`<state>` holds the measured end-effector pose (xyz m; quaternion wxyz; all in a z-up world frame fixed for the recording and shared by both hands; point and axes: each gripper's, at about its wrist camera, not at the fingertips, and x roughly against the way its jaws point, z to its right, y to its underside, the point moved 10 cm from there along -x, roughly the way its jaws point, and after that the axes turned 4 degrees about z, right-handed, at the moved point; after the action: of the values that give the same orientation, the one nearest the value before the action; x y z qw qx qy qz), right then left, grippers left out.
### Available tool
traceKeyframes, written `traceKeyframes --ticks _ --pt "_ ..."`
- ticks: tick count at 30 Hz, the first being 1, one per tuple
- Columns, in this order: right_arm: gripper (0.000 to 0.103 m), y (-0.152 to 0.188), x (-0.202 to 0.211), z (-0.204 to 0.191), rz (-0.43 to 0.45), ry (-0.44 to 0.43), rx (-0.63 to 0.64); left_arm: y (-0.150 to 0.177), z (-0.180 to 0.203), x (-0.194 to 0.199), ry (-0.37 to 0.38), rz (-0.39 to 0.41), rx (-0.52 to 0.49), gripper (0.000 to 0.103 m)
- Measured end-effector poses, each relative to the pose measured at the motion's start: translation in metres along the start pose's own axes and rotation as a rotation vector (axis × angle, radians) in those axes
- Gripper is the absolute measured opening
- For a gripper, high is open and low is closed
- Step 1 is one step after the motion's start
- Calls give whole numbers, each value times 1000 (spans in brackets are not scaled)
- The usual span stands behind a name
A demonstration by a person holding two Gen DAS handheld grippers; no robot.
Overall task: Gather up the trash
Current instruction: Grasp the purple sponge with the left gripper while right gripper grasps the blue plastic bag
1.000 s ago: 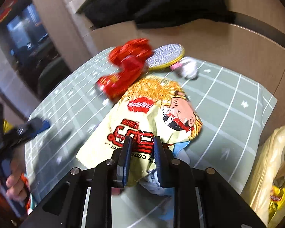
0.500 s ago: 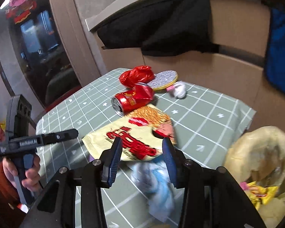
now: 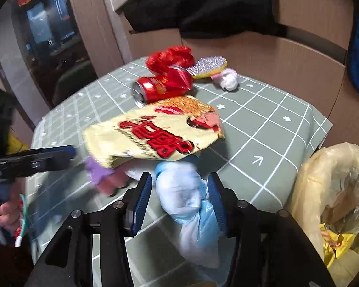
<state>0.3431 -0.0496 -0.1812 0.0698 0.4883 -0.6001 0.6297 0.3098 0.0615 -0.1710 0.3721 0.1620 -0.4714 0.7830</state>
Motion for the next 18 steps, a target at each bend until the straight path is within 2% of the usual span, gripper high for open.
traceKeyframes --ticks 2,3,8,12,16,18 --pt "43 6 -14 6 -51 16 -33 -4 2 -4 -15 10 5 52" --pt "28 4 -10 7 -17 24 -31 -7 2 -8 -32 17 1 52" --pt "27 10 11 13 29 22 -95 -24 -2 -35 -122 36 -4 52" --pt "27 14 32 19 61 40 -112 -22 -8 -59 -174 -11 24 54" --pt "27 10 48 30 103 60 -141 -19 -11 -64 -179 -18 57 63" --pt "27 8 50 33 110 65 -148 -20 -14 -65 -171 -24 98 63"
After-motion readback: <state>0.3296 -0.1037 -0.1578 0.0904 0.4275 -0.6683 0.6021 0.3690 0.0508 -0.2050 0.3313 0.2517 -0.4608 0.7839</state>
